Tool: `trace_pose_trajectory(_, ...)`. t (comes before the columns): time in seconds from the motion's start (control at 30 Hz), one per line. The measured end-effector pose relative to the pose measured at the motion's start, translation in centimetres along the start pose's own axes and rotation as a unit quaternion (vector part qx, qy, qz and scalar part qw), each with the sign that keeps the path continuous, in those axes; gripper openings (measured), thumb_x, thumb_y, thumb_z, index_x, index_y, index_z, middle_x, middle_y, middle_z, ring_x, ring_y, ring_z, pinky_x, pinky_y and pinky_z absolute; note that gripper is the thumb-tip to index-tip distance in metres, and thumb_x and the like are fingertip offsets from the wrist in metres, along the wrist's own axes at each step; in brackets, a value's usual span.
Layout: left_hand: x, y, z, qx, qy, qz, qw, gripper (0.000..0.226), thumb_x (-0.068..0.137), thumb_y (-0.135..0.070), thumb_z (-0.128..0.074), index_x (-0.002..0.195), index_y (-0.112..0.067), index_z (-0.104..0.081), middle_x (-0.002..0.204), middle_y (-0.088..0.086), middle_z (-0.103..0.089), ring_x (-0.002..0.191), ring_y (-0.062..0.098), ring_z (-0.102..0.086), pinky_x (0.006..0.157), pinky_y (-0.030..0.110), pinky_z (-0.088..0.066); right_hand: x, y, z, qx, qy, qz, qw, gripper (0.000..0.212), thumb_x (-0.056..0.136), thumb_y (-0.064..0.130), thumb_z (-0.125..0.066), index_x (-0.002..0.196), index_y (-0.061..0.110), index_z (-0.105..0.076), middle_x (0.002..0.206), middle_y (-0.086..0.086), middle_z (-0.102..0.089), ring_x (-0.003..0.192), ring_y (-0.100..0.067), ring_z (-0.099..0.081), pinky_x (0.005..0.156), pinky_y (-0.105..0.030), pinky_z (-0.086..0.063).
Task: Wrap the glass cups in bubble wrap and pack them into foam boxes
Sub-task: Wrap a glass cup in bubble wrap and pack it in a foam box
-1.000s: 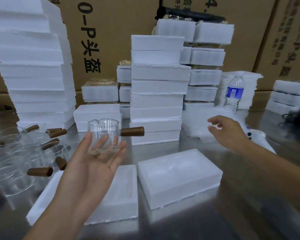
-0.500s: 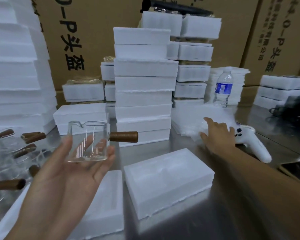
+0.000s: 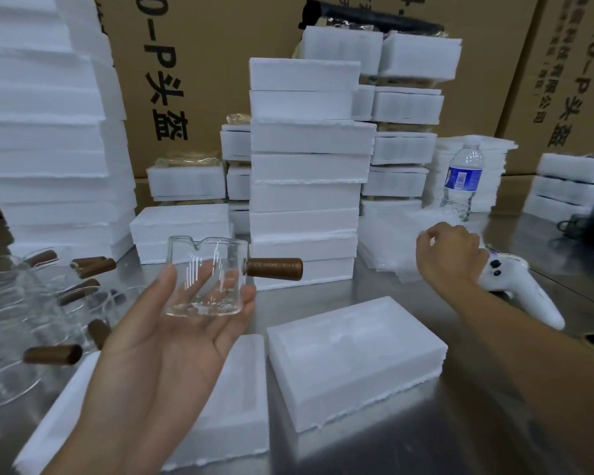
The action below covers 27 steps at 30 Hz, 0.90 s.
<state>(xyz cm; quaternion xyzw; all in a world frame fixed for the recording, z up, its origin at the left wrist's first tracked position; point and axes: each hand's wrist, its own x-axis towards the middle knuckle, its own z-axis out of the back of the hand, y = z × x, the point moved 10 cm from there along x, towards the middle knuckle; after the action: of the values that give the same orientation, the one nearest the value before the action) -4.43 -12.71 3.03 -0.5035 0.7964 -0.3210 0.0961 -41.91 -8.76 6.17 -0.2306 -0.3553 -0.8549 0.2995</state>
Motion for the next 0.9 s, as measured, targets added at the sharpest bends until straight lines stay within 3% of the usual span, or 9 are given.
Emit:
trace_pose_trajectory(0.1, -0.2, 0.1, -0.3, -0.006, 0.01, 0.009, 1.0, 0.045, 0.046, -0.032, -0.092, 0.082, -0.009, -0.076, 0.1, 0.012, -0.069, 0.101, 0.033, -0.066, 0.078, 0.04, -0.056, 0.1, 0.5, 2.3, 0.214, -0.023, -0.092, 0.972, 0.022, 0.095, 0.022, -0.043, 0.094, 0.008, -0.06, 0.106, -0.014, -0.06, 0.102, -0.031, -0.054, 0.094, -0.046, -0.041)
trace_pose_trajectory(0.2, -0.4, 0.3, -0.1, -0.036, 0.0, 0.019, 0.999, 0.05, 0.045, -0.028, -0.092, 0.086, -0.005, -0.075, 0.103, 0.015, -0.068, 0.103, 0.035, -0.065, 0.079, 0.04, -0.056, -0.5, 2.3, 4.9, 0.422, -0.04, -0.128, 0.897, 0.022, 0.097, 0.021, -0.039, 0.075, 0.018, -0.043, 0.079, 0.002, -0.049, 0.07, -0.006, -0.047, 0.074, -0.026, -0.042)
trace_pose_trajectory(0.33, -0.7, -0.1, -0.2, -0.096, 0.001, 0.005, 0.995, 0.032, 0.071, -0.033, -0.076, 0.085, -0.004, -0.076, 0.102, 0.013, -0.068, 0.102, 0.032, -0.065, 0.081, 0.041, -0.056, -4.4, 8.9, 10.5, 0.484, -0.036, 0.048, 0.873, 0.022, 0.099, 0.02, -0.039, 0.078, 0.026, -0.04, 0.071, 0.013, -0.043, 0.056, 0.01, -0.042, 0.057, -0.008, -0.034)
trace_pose_trajectory(0.47, -0.8, -0.7, 0.2, -0.15, 0.006, 0.007, 0.989, 0.05, 0.079, -0.035, -0.066, 0.115, -0.001, -0.06, 0.114, 0.011, -0.063, 0.105, 0.028, -0.064, 0.081, 0.038, -0.056, -11.6, 15.5, 12.2, 0.434, 0.078, 0.268, 0.857, 0.012, 0.097, 0.022, -0.039, 0.088, 0.029, -0.04, 0.082, 0.013, -0.051, 0.075, 0.005, -0.048, 0.069, -0.009, -0.037)
trace_pose_trajectory(0.53, -0.8, -1.2, 0.4, -0.164, 0.011, 0.003, 0.986, 0.061, 0.079, -0.036, -0.066, 0.126, 0.0, -0.051, 0.12, 0.013, -0.06, 0.106, 0.028, -0.064, 0.082, 0.036, -0.056, -15.9, 17.3, 10.3, 0.353, 0.182, 0.336, 0.854, 0.009, 0.095, 0.026, -0.035, 0.097, 0.027, -0.044, 0.094, 0.006, -0.056, 0.091, -0.006, -0.052, 0.086, -0.02, -0.041)
trace_pose_trajectory(0.63, -0.9, -2.0, 0.6, -0.178, 0.031, -0.01, 0.984, 0.065, 0.078, -0.035, -0.07, 0.129, -0.001, -0.049, 0.126, 0.014, -0.057, 0.109, 0.026, -0.062, 0.09, 0.036, -0.053, -21.9, 18.2, 7.8, 0.225, 0.272, 0.445, 0.823, 0.018, 0.099, 0.026, -0.032, 0.108, 0.022, -0.048, 0.109, 0.005, -0.057, 0.102, -0.006, -0.047, 0.113, -0.022, -0.013)
trace_pose_trajectory(0.7, -0.9, -2.5, 0.8, -0.173, 0.038, -0.018, 0.984, 0.061, 0.082, -0.039, -0.066, 0.128, -0.002, -0.05, 0.126, 0.013, -0.057, 0.111, 0.024, -0.061, 0.091, 0.035, -0.053, -24.6, 18.6, 6.8, 0.176, 0.304, 0.503, 0.79, 0.017, 0.101, 0.027, -0.032, 0.108, 0.023, -0.046, 0.113, 0.005, -0.056, 0.106, -0.008, -0.047, 0.113, -0.018, 0.004)
trace_pose_trajectory(0.83, -1.0, -2.8, 0.9, -0.17, 0.034, -0.028, 0.984, 0.051, 0.08, -0.037, -0.067, 0.112, 0.002, -0.066, 0.121, 0.014, -0.06, 0.111, 0.026, -0.062, 0.085, 0.035, -0.055, -26.0, 18.6, 6.2, 0.175, 0.345, 0.517, 0.764, 0.035, 0.094, 0.057, -0.029, 0.112, 0.033, -0.048, 0.123, 0.014, -0.055, 0.115, 0.0, -0.04, 0.108, -0.013, 0.004)
trace_pose_trajectory(0.9, -1.0, -2.7, 0.8, -0.162, 0.028, -0.027, 0.986, 0.054, 0.079, -0.037, -0.067, 0.118, -0.001, -0.062, 0.118, 0.014, -0.062, 0.107, 0.027, -0.064, 0.084, 0.035, -0.055, -24.4, 18.2, 6.7, 0.251, 0.341, 0.449, 0.787, 0.038, 0.088, 0.064, -0.031, 0.109, 0.039, -0.051, 0.118, 0.019, -0.057, 0.11, 0.003, -0.044, 0.105, -0.007, -0.015)
